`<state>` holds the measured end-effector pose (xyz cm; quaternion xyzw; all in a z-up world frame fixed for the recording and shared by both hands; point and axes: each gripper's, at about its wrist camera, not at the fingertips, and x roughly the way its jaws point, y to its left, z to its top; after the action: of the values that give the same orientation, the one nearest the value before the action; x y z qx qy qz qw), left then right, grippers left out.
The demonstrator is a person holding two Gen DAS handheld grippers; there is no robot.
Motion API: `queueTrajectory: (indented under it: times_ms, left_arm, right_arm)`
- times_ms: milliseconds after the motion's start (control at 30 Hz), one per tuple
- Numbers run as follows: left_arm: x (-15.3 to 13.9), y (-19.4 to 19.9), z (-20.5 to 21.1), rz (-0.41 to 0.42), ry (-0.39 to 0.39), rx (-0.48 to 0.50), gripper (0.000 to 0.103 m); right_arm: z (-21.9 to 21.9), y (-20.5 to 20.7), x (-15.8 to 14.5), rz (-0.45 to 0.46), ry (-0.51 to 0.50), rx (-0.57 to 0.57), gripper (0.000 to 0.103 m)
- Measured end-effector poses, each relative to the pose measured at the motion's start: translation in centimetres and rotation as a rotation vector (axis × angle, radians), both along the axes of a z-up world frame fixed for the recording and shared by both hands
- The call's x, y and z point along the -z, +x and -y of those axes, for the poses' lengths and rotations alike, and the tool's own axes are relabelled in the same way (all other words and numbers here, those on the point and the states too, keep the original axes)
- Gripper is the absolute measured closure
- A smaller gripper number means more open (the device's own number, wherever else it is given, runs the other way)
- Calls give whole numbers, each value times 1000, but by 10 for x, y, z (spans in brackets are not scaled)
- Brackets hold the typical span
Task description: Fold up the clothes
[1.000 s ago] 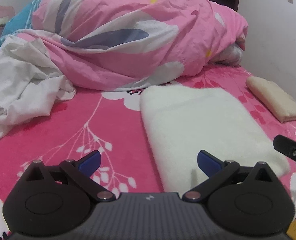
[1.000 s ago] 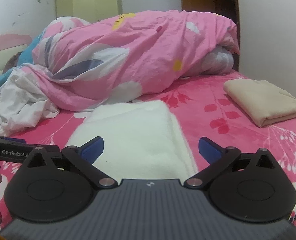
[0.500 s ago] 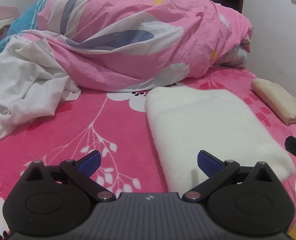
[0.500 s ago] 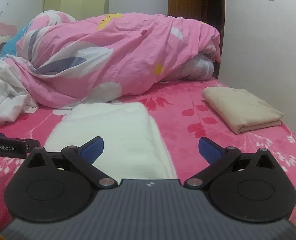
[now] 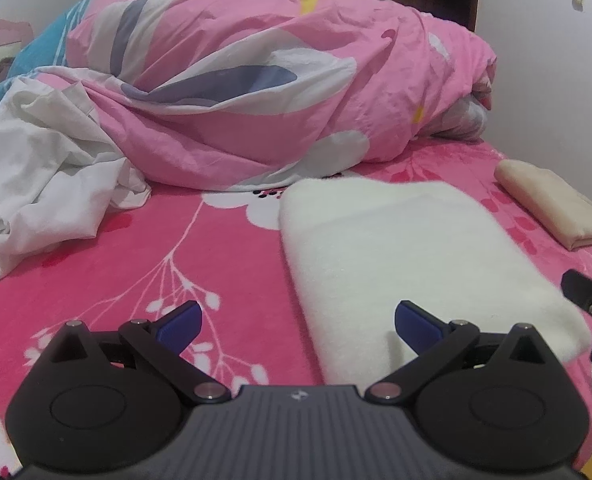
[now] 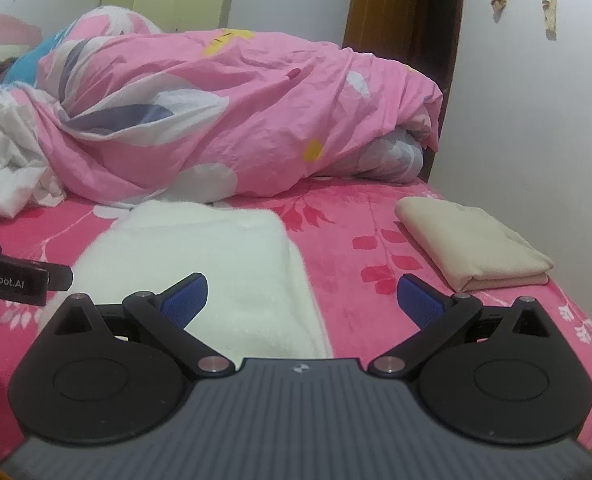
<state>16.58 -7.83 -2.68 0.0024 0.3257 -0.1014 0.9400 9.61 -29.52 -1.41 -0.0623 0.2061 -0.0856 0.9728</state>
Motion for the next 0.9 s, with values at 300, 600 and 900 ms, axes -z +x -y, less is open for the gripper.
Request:
queueTrajectory:
  times_ms: [300, 600, 900]
  left_arm:
    - [1, 0, 8, 86, 25, 30, 1]
    - [7, 2, 12, 143, 43, 51, 19]
    - [8, -4, 7, 199, 13, 79, 37]
  right_arm:
    - [4, 10, 0, 31, 35, -27, 1]
    - [4, 18, 4, 62, 53, -70, 7]
    - [8, 6, 4, 102, 64, -78, 43]
